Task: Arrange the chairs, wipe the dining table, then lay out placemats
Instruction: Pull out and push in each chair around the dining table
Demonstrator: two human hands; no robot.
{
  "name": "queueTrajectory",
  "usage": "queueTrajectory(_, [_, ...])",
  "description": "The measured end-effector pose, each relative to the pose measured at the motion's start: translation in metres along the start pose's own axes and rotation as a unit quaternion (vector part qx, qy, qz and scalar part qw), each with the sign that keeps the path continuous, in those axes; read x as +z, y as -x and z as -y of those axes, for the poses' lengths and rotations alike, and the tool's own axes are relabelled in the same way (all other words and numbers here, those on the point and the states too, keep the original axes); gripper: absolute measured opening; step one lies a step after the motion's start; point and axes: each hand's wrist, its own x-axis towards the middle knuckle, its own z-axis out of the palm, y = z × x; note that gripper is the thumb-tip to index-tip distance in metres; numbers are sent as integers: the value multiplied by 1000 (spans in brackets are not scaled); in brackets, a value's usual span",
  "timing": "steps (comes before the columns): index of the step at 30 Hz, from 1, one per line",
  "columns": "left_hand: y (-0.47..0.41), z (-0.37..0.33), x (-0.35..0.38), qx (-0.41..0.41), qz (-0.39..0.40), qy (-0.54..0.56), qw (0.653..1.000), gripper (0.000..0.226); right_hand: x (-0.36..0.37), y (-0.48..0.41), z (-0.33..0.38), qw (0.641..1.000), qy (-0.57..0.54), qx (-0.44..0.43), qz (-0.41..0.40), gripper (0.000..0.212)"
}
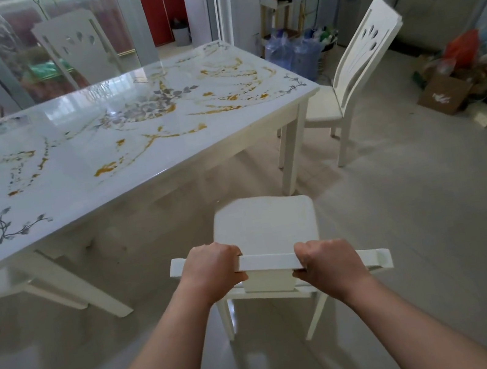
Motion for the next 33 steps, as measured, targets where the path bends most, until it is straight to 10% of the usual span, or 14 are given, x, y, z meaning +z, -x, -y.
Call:
queueTrajectory(23, [-6, 20, 8, -32, -12, -19, 999, 31, 19, -26, 10, 998, -14, -46, -43, 60])
queueTrajectory(33, [-44, 58, 20, 20, -145, -18, 989, 40, 34, -78, 4, 980, 25, -155, -122, 45])
